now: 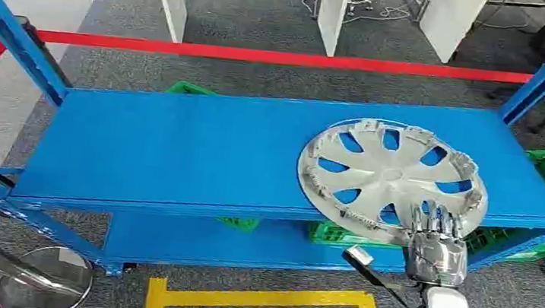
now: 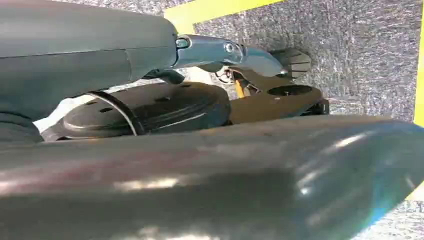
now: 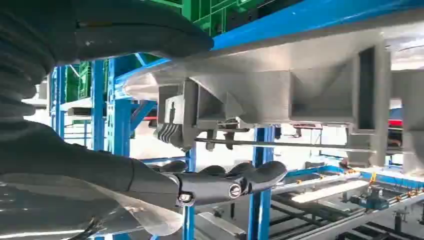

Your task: Take the parts from the cabinet and place them on the table.

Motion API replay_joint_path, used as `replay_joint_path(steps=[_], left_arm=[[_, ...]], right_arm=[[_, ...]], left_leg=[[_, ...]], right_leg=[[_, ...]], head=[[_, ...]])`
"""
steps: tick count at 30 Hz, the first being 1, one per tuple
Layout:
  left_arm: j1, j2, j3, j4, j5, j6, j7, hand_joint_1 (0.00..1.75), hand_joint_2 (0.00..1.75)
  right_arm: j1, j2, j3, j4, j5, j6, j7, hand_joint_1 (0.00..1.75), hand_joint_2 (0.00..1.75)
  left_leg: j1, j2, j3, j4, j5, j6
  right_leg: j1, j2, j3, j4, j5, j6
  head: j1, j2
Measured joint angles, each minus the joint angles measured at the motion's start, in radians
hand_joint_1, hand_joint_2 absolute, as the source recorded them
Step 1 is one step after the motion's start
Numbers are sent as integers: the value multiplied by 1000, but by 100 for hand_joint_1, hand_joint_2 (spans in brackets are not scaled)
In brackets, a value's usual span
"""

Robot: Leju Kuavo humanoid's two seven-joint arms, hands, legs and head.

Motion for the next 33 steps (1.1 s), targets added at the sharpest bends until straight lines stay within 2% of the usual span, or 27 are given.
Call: replay_joint_path(steps=[5,6,7,8,14,25,33], left_arm=[[0,0,-1,0,5,0,0,0,0],[0,0,-1,0,5,0,0,0,0],[0,0,-1,0,7,0,0,0,0],[0,0,-2,0,9,0,0,0,0],[-1,0,-6,0,11,0,0,0,0],[-1,0,-7,0,11,0,0,0,0],[-2,0,-24,0,16,0,0,0,0]], right_arm=[[2,-7,-8,-12,0,0,7,0,175],[3,-7,-8,-16,0,0,1,17,175],[4,-7,-11,-19,0,0,-6,120,175],[6,-7,-14,-23,0,0,-12,175,175],[21,-6,-16,-56,0,0,-45,175,175],[23,-6,-16,-60,0,0,-48,175,175],[67,2,-23,-176,1,0,-93,175,175]], left_leg=[[0,0,0,0,0,0],[0,0,0,0,0,0],[0,0,0,0,0,0],[0,0,0,0,0,0],[0,0,0,0,0,0],[0,0,0,0,0,0],[0,0,-1,0,0,0]], right_leg=[[0,0,0,0,0,0],[0,0,0,0,0,0],[0,0,0,0,0,0],[0,0,0,0,0,0],[0,0,0,0,0,0],[0,0,0,0,0,0],[0,0,0,0,0,0]], head=[[0,0],[0,0],[0,0],[0,0],[0,0],[0,0],[0,0]])
